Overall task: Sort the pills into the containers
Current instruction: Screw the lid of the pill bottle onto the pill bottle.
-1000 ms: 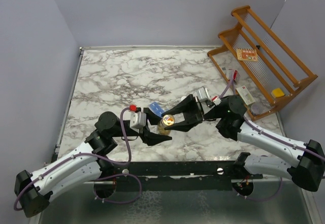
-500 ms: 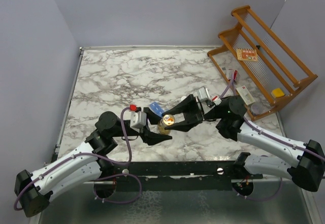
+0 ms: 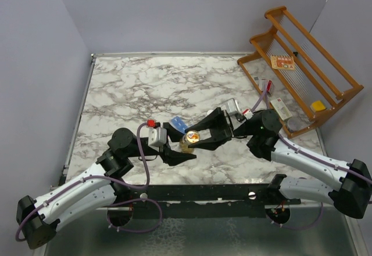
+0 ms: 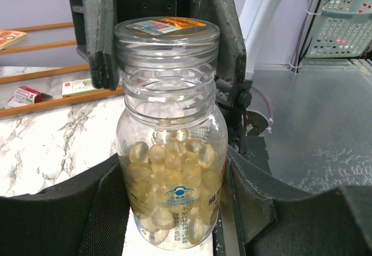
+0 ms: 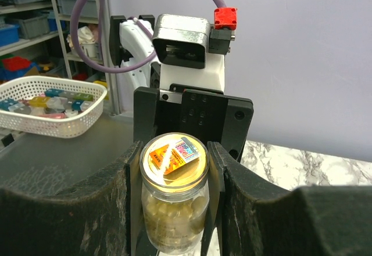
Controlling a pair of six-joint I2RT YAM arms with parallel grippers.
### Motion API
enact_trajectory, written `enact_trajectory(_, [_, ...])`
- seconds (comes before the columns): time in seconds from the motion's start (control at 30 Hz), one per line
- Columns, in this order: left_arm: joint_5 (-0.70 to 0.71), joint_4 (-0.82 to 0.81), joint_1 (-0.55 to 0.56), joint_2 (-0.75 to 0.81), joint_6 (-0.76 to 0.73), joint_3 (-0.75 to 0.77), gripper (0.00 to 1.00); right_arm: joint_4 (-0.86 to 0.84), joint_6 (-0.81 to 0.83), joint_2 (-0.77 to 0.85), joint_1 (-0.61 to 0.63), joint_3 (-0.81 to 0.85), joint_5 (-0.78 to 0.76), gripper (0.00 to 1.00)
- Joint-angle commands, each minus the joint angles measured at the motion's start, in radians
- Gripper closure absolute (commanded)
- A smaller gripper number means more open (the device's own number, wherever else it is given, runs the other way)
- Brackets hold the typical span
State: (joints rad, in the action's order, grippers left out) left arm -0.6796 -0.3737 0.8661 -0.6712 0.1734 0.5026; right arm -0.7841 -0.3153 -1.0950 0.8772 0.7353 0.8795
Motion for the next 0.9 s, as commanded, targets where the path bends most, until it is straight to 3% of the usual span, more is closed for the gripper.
enact_trajectory(0.0, [0.037, -0.071, 0.005, 0.031, -0.012, 0.015, 1.0, 0.077, 0.018, 0.024, 0.005, -0.01, -0.004, 0.99])
enact_trajectory(0.87, [0.028, -0.074, 0.005, 0.012, -0.012, 0.019, 1.0, 0.004, -0.028, -0.043, 0.006, -0.005, 0.013, 0.99])
